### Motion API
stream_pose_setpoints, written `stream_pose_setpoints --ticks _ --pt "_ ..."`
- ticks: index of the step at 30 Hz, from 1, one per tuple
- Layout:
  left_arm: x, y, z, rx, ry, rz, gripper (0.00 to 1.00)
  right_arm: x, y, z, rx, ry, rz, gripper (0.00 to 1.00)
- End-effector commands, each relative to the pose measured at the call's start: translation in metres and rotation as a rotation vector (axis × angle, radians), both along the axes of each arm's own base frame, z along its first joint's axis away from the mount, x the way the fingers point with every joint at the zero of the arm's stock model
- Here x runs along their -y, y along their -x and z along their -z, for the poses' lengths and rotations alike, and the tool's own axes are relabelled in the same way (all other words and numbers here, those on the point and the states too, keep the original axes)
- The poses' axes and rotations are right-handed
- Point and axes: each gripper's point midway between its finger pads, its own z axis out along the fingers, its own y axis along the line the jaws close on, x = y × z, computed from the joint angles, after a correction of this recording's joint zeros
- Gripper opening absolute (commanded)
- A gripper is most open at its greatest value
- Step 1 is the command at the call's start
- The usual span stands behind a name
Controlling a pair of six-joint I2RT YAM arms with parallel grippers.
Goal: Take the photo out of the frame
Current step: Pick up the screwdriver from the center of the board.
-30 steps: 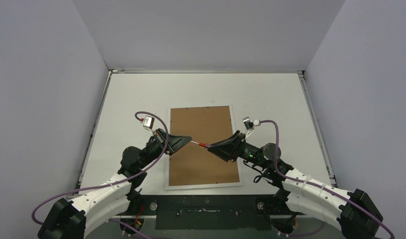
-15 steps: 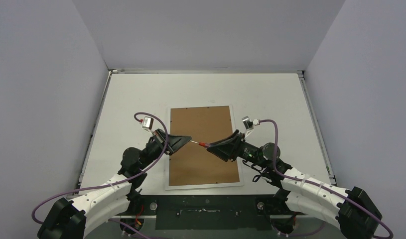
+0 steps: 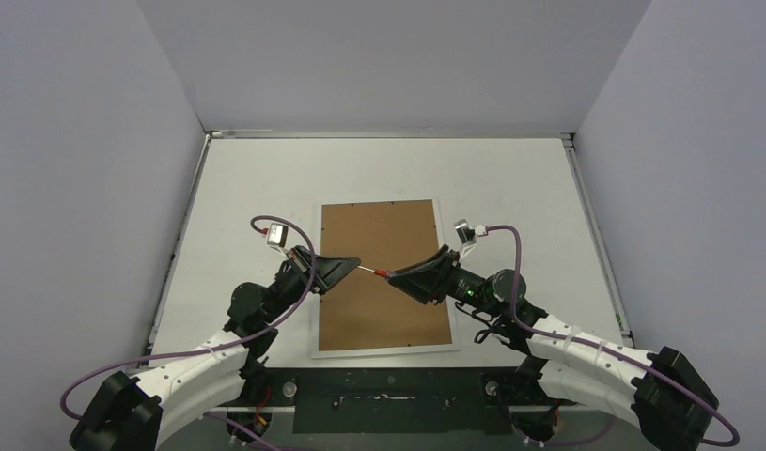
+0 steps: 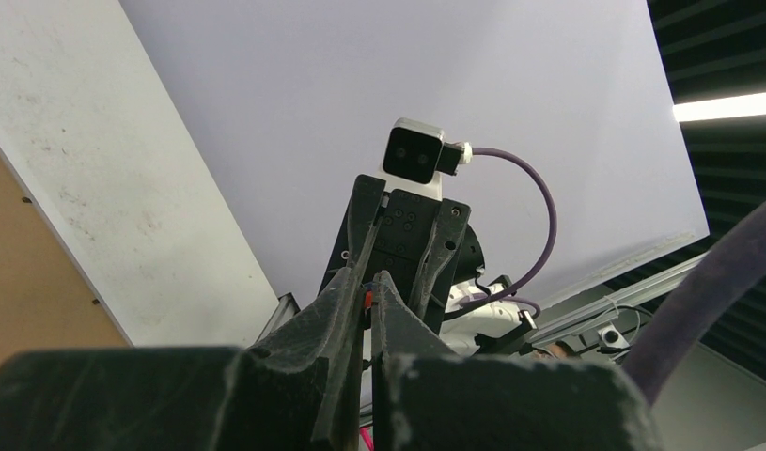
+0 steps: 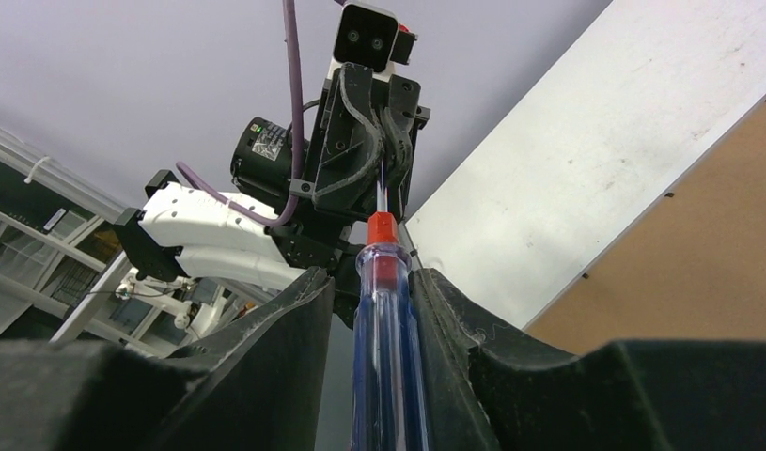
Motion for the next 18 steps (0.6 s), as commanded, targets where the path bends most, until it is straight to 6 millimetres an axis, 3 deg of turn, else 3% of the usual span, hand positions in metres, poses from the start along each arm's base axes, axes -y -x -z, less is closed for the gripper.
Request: stream_pose_setpoints --ticks 1,4,10,13,14,16,18 --pt "-0.005 0.003 -0.017 0.066 0.051 -0.028 0.00 0.000 0.004 -0.035 0.083 -0.094 -0.005 0.38" --pt "-0.005 0.003 -0.017 0.068 0.049 -0.028 0.00 -0.001 0.005 -0.035 0.085 -0.096 -0.006 0.33" --pt "-0.005 0.002 -0.015 0.063 0.041 -0.031 0.00 -0.001 0.004 -0.033 0.082 -0.090 -0.006 0.10" --pt "-0.003 0.002 -0.012 0.055 0.022 -0.027 0.00 -0.001 0.002 -0.032 0.073 -0.080 0.005 0.04" --pt "-0.002 0.001 -0.011 0.050 0.005 -0.028 0.05 0.000 0.001 -0.032 0.072 -0.075 0.012 0.01" --pt "-0.001 0.000 -0.007 0.046 -0.031 -0.032 0.28 0.001 -0.001 -0.029 0.061 -0.053 0.030 0.00" --pt "-0.002 0.001 -0.006 0.052 -0.072 -0.042 0.42 0.004 -0.006 -0.025 0.050 -0.028 0.064 0.00"
